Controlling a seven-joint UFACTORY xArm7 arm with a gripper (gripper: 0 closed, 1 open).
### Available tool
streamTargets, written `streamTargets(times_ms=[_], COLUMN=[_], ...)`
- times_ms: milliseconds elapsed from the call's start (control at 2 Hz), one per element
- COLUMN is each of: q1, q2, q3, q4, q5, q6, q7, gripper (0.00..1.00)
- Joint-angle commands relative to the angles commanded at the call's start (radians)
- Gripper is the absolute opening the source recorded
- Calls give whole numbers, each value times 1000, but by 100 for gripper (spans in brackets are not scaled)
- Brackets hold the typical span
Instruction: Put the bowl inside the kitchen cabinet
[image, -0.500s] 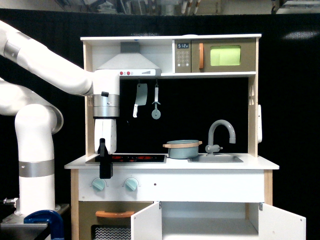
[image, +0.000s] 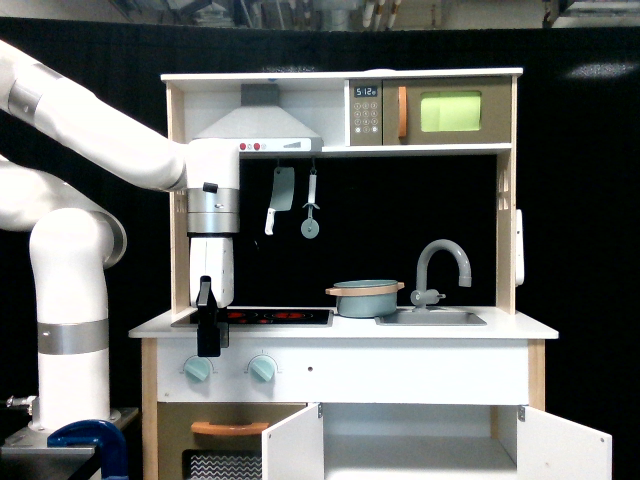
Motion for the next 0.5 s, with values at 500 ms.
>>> streamTargets(times_ms=[500], q1=[9], q2=[30], q3=[17], q4=[20], q5=[5], q6=[-27], q7=[17], gripper=[100])
